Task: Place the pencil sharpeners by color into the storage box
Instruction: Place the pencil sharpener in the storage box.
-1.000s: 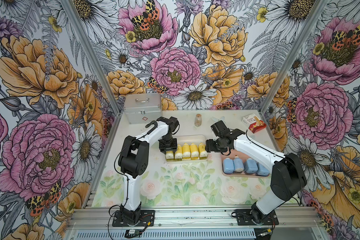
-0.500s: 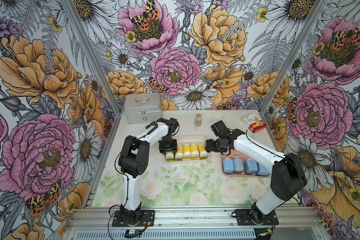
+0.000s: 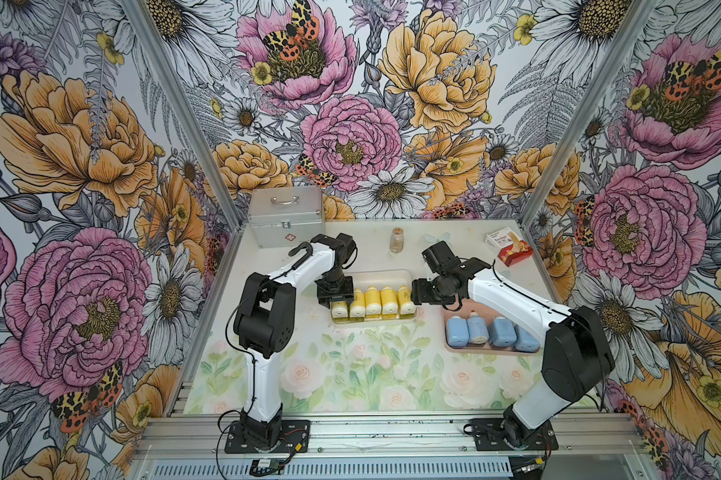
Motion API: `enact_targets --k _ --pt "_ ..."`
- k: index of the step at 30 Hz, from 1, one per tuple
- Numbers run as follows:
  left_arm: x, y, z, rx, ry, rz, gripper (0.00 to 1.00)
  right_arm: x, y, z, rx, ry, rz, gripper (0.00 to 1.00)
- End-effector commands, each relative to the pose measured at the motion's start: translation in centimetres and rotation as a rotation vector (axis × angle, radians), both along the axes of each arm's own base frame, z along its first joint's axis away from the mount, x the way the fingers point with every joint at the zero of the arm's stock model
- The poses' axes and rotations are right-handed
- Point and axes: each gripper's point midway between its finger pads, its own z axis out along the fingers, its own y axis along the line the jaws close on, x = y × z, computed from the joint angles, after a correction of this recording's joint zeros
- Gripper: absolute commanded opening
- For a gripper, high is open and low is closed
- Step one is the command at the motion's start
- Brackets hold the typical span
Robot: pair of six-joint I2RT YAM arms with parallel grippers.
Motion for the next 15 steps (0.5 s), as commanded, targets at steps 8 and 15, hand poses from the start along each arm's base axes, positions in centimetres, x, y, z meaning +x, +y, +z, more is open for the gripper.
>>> enact_targets --k 8,15 --pt "0.5 0.1 3.4 -0.036 -0.084 0.032 0.61 0.6 0.5 1.0 0.028 -0.030 0.008 0.71" --pt "0.5 0.3 4.6 -0.038 -0.119 0.039 0.63 0.5 0.5 1.1 0.028 -0.031 0.008 0.71"
